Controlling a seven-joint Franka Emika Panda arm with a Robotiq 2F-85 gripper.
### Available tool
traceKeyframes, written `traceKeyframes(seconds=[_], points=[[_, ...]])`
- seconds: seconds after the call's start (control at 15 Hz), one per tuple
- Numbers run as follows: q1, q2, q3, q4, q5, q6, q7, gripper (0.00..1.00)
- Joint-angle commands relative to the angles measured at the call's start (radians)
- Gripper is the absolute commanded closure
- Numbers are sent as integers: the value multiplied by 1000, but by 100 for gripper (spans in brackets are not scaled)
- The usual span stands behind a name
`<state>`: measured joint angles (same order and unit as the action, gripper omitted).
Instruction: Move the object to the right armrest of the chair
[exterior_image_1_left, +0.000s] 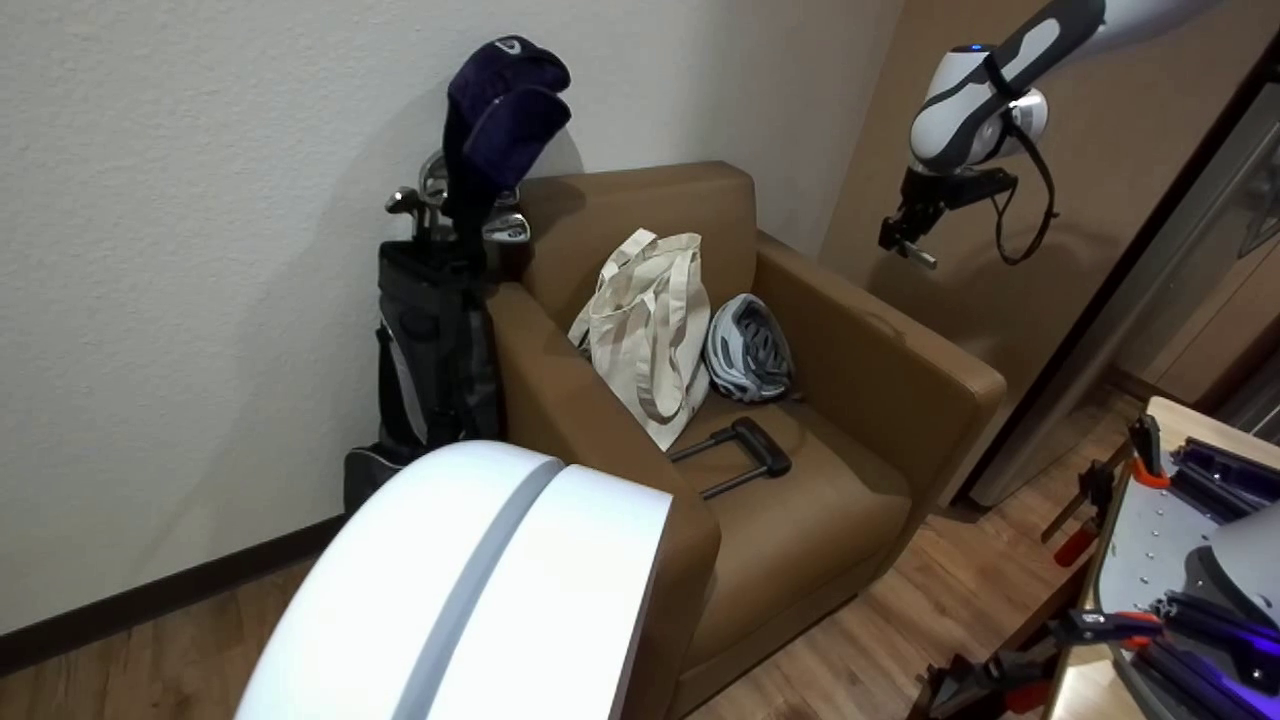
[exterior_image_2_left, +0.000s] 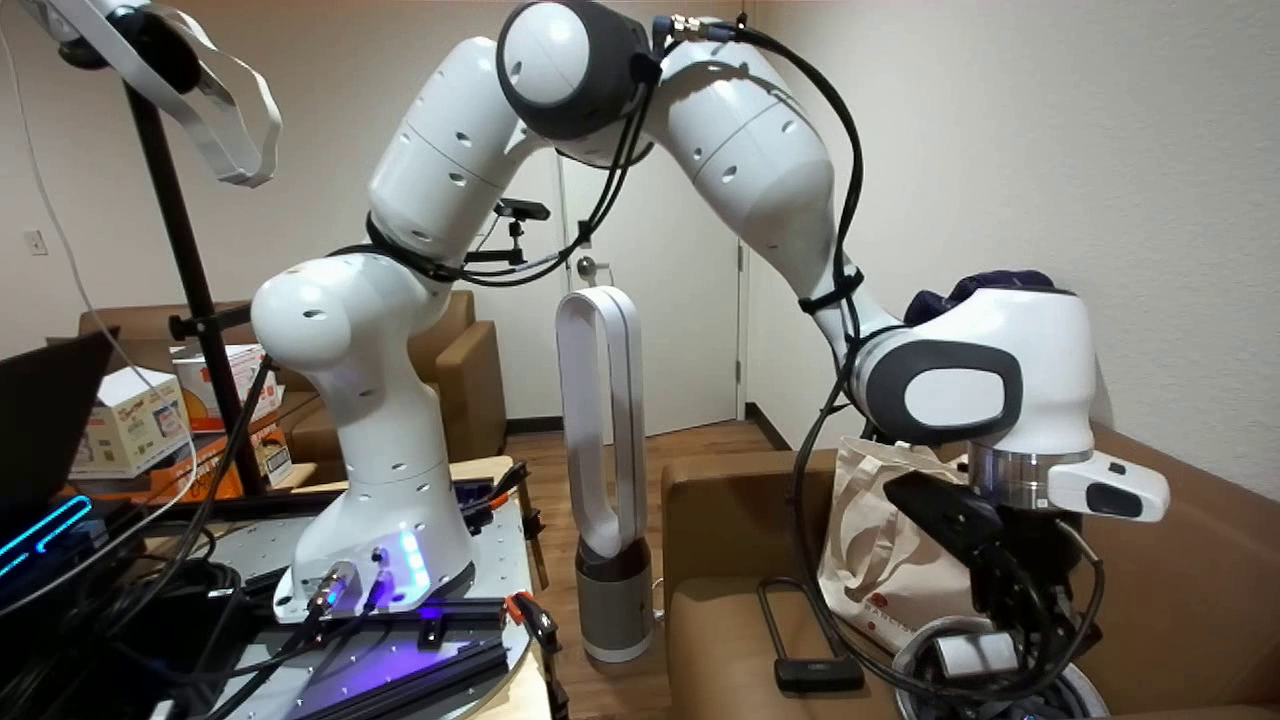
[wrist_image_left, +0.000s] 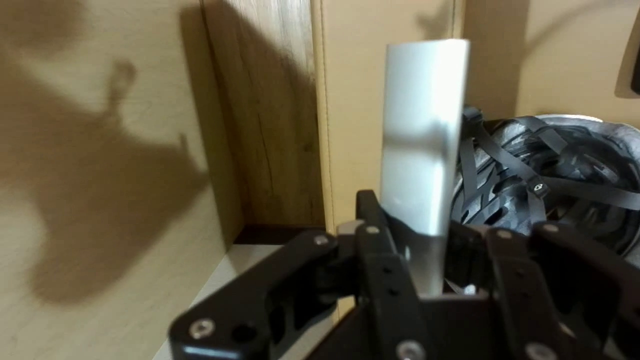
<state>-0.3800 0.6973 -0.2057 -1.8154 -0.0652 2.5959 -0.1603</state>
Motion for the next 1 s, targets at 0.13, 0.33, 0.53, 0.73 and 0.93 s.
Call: traceKeyframes(seconds=[0.13, 0.33, 0.53, 0.73, 0.93], points=[[-32, 134, 8, 112, 7, 96, -13, 96], [-34, 196, 5, 156, -1, 108, -14, 96], [-34, 249, 3, 197, -3, 100, -12, 96], [-39, 292, 9, 233, -1, 90, -16, 96], [-41, 325, 13, 269, -1, 83, -21, 96]])
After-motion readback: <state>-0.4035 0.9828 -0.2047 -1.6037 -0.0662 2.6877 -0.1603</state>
